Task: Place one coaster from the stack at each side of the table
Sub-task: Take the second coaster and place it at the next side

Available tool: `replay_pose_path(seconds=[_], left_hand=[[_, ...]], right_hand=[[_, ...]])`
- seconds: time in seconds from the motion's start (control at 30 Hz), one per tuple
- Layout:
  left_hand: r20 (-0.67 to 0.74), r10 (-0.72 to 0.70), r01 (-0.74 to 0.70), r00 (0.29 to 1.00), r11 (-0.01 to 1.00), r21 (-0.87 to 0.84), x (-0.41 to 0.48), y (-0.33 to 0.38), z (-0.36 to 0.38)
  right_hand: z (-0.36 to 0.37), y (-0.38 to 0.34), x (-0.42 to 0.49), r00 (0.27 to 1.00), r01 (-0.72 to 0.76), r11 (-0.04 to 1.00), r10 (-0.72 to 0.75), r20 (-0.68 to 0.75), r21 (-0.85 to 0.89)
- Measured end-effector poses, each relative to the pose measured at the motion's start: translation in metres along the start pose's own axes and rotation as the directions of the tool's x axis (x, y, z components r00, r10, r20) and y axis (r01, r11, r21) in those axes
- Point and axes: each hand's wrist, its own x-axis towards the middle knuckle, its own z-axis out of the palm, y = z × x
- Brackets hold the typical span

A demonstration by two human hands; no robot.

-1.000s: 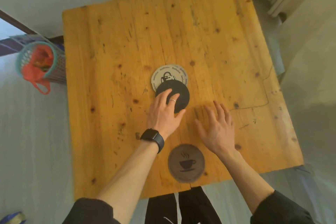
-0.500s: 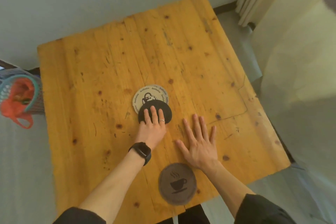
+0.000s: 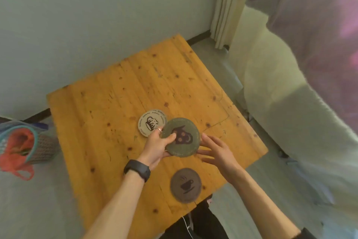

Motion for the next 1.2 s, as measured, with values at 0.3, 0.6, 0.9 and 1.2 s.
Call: replay_pose_path(seconds=[0.3,0.6,0.9,1.2], left_hand=[[0.182,-0.101,0.084,0.978,0.992,0.097,-0.073,-0.045,0.073],[0.374,0.168,-0.401,0.912,0.559,0.726,-0.068,-0.035,0.173],[0.362,0.194,-0.402,0.912,0.600,0.692,-0.040,-0.037,0.341],[0.098,-0.014,-0.018,0.995,0.951,0.309,0.001,-0.041,0.409]], right_hand=[[-0.049,0.037,-0.123,0.951,0.115,0.993,-0.115,-0.287,-0.016],[-0.155,0.054,-0.137,0.934,0.157,0.905,-0.266,-0.237,-0.396],[-0.326,0.031,-0.119,0.907,0.248,0.865,-0.366,-0.211,-0.436],[-0.421,0.002,-0.083,0.908,0.235,0.944,-0.299,-0.295,-0.232]])
